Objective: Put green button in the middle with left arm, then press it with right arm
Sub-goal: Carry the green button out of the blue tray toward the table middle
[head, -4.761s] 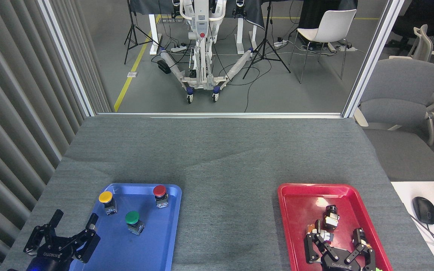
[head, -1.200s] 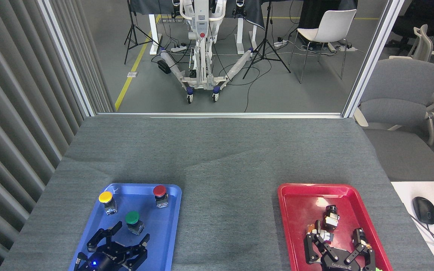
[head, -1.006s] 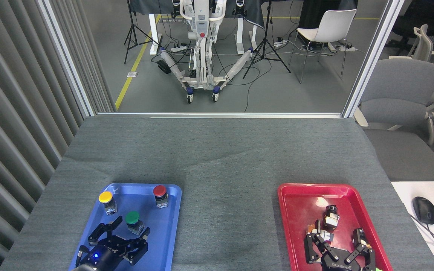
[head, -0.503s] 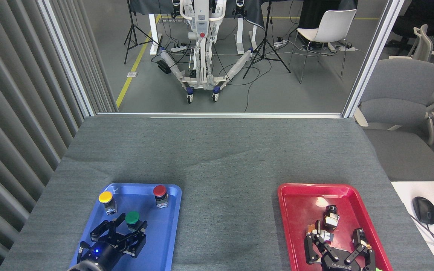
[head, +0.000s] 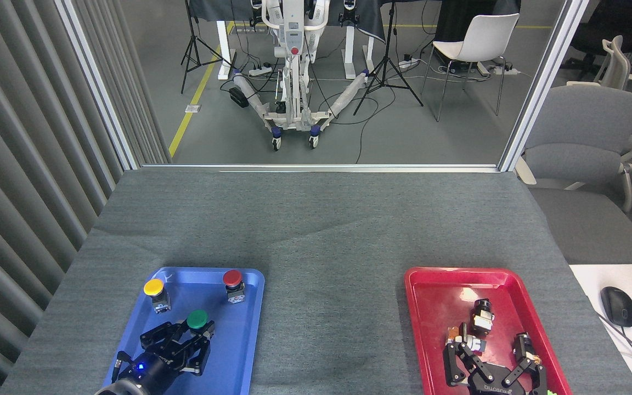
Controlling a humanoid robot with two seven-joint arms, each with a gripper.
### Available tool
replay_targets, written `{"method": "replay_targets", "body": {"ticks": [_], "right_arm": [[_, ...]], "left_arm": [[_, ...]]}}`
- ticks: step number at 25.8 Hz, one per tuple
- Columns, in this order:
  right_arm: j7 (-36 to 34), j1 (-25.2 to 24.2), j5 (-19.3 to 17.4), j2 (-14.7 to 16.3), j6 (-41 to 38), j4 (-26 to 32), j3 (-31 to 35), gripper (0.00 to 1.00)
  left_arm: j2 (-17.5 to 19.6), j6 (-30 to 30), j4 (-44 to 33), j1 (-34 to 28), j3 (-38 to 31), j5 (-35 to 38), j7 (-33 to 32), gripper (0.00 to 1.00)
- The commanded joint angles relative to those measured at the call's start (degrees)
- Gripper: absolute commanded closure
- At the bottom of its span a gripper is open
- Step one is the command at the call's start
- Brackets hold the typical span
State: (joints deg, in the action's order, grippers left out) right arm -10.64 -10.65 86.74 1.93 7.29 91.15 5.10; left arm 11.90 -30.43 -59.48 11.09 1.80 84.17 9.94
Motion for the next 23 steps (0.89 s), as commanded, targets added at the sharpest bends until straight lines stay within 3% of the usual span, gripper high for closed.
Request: {"method": "replay_targets", "body": {"ticks": [1, 7, 17, 23], "right_arm": [[0.0, 0.0, 0.0, 0.0, 0.0, 0.0, 0.0, 0.0], [0.0, 0.0, 0.0, 0.0, 0.0, 0.0, 0.0, 0.0], [0.0, -0.1, 0.0, 0.0, 0.0, 0.0, 0.0, 0.0], [0.0, -0.1, 0.0, 0.0, 0.0, 0.0, 0.0, 0.0]], "left_arm": [[-0.5, -2.4, -5.2, -0.1, 0.0, -0.2, -0.1, 0.78], [-3.8, -2.5, -10.9, 0.2, 0.3, -3.2, -1.0, 0.82], [-12.5, -1.9, -7.1, 3.9, 10.4, -2.3, -4.1, 0.82], [-13.9, 0.0, -2.9, 4.2, 14.2, -2.0, -3.6, 0.82]]}}
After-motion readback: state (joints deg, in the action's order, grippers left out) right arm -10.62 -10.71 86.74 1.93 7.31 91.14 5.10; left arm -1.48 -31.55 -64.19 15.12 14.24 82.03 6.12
